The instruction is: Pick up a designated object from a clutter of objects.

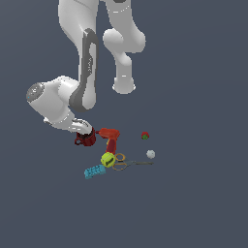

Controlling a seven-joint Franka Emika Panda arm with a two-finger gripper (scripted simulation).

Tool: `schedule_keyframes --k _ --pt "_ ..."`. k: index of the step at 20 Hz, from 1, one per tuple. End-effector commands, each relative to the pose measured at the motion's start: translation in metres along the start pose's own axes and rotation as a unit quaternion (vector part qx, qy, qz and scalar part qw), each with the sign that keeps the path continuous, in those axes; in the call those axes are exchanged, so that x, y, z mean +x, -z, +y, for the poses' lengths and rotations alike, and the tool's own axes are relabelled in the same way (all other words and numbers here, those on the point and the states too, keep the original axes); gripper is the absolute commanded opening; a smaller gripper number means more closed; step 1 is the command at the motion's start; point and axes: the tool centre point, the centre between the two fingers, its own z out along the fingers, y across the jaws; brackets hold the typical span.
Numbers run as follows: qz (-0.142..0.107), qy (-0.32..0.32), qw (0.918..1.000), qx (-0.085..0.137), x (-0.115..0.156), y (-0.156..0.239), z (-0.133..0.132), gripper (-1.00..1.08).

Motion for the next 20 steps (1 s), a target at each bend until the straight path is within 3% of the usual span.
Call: schedule_keyframes --k 1,3,4,20 --pt "0.000 0.000 1.0000 0.000 -0.0003 -0.0067 0.0004 0.28" --pt "0.000 0.000 1.0000 0.000 -0.0004 -0.0082 0.0006 0.28" --pt "0.000 0.000 1.0000 0.000 -0.0004 -0.0082 0.0006 -1.00" --pt "0.001 0.000 1.0000 0.000 -0.0036 0.0007 -0.0013 -1.00"
